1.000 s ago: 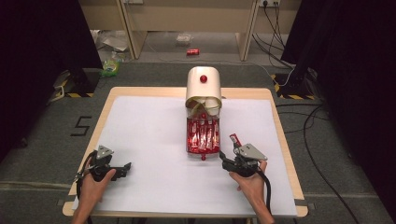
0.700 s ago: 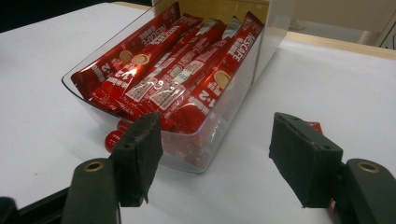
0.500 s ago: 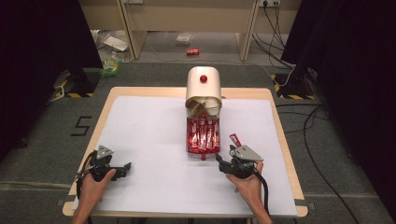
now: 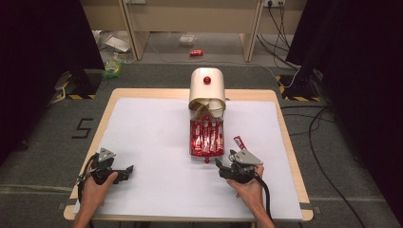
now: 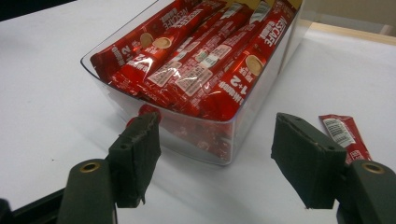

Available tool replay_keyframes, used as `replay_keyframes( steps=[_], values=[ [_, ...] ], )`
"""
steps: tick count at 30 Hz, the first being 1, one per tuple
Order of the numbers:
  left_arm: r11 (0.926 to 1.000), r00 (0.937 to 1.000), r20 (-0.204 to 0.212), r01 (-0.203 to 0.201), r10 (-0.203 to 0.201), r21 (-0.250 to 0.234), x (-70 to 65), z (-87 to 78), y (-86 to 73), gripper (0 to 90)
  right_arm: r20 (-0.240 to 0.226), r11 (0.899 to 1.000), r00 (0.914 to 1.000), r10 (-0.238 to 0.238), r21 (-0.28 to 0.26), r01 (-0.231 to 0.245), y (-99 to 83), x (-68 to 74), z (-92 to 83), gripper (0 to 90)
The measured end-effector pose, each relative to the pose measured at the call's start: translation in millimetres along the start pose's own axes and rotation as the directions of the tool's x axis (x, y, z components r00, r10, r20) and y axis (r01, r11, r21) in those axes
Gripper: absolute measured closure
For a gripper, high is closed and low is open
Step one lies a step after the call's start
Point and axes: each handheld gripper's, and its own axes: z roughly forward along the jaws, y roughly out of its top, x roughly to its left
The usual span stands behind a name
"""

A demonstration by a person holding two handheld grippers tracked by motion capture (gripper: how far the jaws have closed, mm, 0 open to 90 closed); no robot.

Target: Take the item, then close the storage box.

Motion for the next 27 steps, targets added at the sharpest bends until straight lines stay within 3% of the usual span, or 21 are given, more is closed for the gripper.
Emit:
replay_keyframes(
  steps=[12, 27],
  values=[
    [1.0000, 1.0000, 0.000, 0.001, -0.001, 0.000, 0.0, 0.0, 0.0, 1.6, -0.013, 1.000, 0.9999, -0.004, 0.013, 0.005, -2.0, 3.2, 2.3, 31.8],
    [1.0000, 1.0000, 0.000, 0.000, 0.000, 0.000, 0.0, 0.0, 0.0, 1.6, 0.007, 1.000, 1.0000, -0.003, 0.019, 0.003, -3.1, 1.0, 6.4, 31.5]
  ],
)
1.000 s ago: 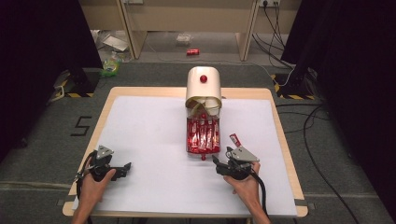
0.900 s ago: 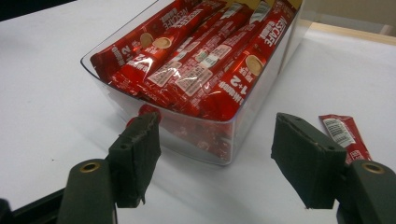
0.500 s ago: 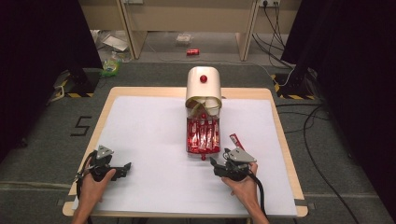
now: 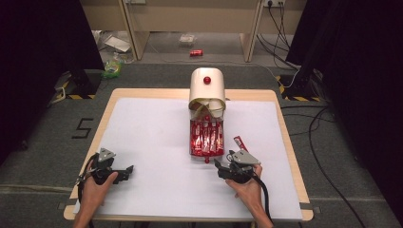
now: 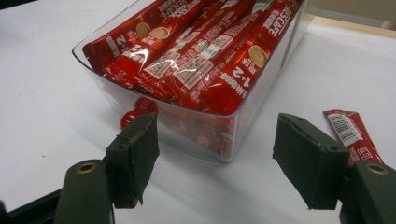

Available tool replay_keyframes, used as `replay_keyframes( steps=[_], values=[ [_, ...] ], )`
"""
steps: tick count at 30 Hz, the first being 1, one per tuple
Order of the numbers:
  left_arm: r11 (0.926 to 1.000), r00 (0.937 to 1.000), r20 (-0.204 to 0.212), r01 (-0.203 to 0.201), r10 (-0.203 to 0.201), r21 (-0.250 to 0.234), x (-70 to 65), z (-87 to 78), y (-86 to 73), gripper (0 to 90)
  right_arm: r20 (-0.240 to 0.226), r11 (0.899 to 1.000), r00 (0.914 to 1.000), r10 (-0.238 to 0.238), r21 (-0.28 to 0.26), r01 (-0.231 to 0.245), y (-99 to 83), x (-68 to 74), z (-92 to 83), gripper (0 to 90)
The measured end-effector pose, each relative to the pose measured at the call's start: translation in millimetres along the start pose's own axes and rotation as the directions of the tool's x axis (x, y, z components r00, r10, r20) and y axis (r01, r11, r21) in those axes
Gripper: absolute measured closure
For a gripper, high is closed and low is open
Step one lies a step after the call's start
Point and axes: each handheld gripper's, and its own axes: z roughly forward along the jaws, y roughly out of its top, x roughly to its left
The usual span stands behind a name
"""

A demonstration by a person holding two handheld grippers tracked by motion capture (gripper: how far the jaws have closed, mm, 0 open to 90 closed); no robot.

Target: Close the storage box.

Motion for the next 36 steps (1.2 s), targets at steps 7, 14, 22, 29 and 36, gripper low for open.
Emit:
replay_keyframes(
  steps=[7, 14, 22, 29, 36],
  values=[
    [1.0000, 1.0000, 0.000, 0.000, 0.000, 0.000, 0.0, 0.0, 0.0, 1.6, 0.024, 1.000, 0.9996, -0.017, 0.011, 0.017, -0.9, -0.7, 6.7, 31.2],
    [1.0000, 1.0000, 0.000, 0.000, 0.000, 0.000, 0.0, 0.1, 0.0, 1.6, 0.029, 0.999, 0.9991, -0.031, 0.020, 0.030, -1.4, -0.4, 8.8, 30.6],
    [1.0000, 1.0000, 0.000, 0.000, 0.000, 0.000, 0.0, 0.1, 0.0, 1.6, 0.031, 0.999, 0.9990, -0.033, 0.021, 0.033, -1.0, 0.6, 10.1, 29.6],
    [1.0000, 1.0000, 0.000, 0.000, 0.000, 0.000, 0.0, 0.0, 0.0, 1.6, 0.033, 0.999, 0.9990, -0.032, 0.028, 0.031, -0.2, 0.2, 10.8, 28.1],
    [1.0000, 1.0000, 0.000, 0.001, -0.001, 0.000, 0.1, 0.1, 0.1, 1.6, 0.032, 0.999, 0.9990, -0.032, 0.031, 0.031, 0.3, 0.0, 11.5, 27.3]
  ],
)
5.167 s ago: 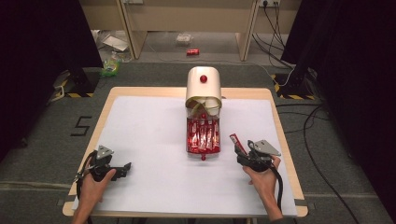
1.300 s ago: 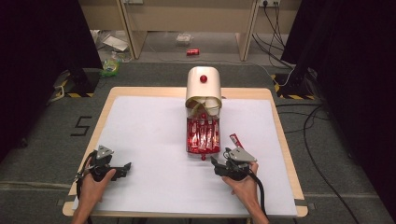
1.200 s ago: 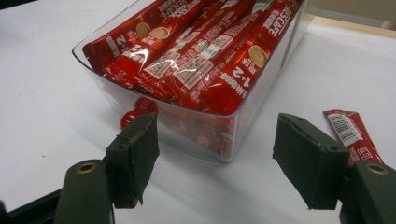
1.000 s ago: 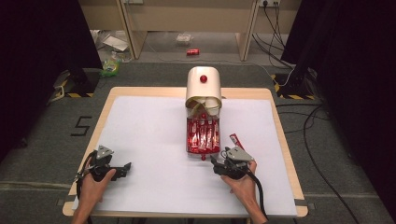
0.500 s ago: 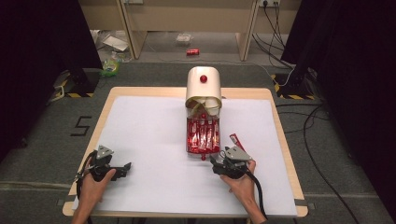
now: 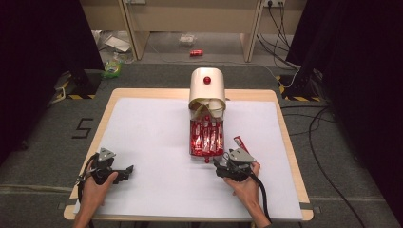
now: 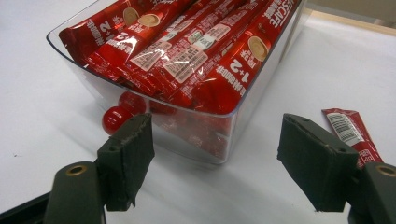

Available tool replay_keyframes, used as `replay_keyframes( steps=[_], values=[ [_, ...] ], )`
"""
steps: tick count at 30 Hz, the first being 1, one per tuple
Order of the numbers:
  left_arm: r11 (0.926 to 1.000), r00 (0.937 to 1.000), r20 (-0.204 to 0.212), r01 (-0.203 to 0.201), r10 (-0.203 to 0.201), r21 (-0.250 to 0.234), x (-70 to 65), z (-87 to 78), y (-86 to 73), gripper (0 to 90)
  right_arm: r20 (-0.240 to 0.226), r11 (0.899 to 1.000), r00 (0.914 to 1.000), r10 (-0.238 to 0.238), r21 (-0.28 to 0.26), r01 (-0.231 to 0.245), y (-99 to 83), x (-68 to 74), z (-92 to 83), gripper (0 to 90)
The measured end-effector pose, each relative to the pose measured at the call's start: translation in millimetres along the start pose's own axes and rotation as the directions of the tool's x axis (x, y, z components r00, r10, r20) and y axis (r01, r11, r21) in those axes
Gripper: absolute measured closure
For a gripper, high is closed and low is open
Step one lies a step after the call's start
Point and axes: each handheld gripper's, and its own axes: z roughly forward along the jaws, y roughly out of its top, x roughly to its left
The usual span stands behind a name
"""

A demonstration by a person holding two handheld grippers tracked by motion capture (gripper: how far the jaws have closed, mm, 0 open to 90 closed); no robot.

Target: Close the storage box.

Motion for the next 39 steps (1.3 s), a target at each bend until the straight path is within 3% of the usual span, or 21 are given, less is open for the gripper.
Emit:
replay_keyframes(
  steps=[23, 39],
  values=[
    [1.0000, 1.0000, 0.000, 0.000, 0.000, 0.000, 0.0, 0.0, 0.0, 1.6, 0.024, 1.000, 0.9997, 0.004, 0.012, -0.004, 5.5, -1.2, 7.1, 26.7],
    [1.0000, 1.0000, 0.000, 0.000, 0.000, 0.000, 0.0, 0.0, 0.0, 1.6, 0.033, 0.999, 0.9989, 0.032, -0.019, -0.031, 12.2, -6.8, 10.9, 27.1]
  ],
)
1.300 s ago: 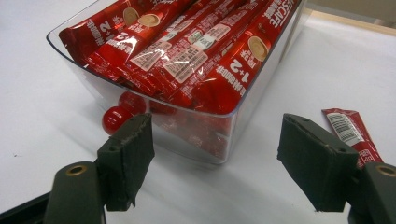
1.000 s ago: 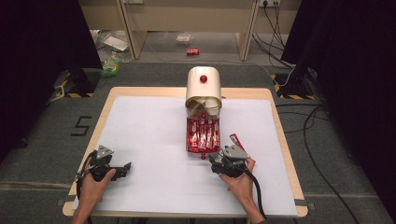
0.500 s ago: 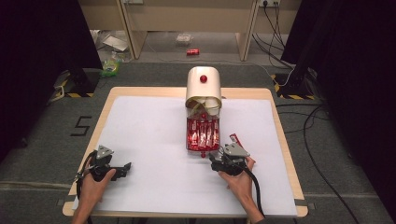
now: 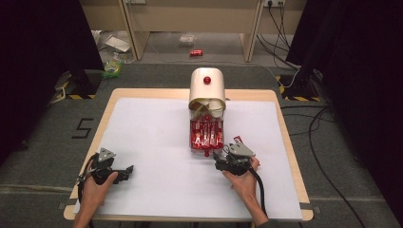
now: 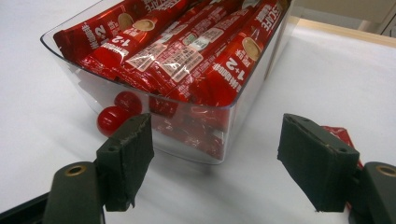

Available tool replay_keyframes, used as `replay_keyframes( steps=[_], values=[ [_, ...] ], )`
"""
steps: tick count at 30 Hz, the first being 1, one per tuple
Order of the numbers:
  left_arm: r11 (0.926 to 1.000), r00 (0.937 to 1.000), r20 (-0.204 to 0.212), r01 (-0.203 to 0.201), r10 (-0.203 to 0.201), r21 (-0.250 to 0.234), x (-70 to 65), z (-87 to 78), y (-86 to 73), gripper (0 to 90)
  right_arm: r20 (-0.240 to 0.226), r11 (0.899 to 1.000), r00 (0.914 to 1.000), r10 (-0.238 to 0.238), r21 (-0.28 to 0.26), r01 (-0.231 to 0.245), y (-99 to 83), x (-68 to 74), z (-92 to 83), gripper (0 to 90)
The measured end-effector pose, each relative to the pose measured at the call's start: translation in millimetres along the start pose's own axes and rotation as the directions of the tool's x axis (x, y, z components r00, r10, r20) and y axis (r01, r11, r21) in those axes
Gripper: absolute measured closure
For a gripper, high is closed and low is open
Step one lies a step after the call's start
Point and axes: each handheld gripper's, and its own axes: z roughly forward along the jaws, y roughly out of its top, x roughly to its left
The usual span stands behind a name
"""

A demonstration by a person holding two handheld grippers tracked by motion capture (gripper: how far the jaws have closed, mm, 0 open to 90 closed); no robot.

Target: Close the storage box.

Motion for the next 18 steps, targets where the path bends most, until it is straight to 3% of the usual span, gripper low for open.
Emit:
replay_keyframes(
  steps=[18],
  values=[
    [1.0000, 1.0000, 0.000, 0.000, 0.000, 0.000, 0.0, 0.1, 0.0, 1.5, 0.022, 0.999, 0.9993, 0.031, -0.029, -0.030, 4.1, -9.4, 3.2, 28.2]
  ],
)
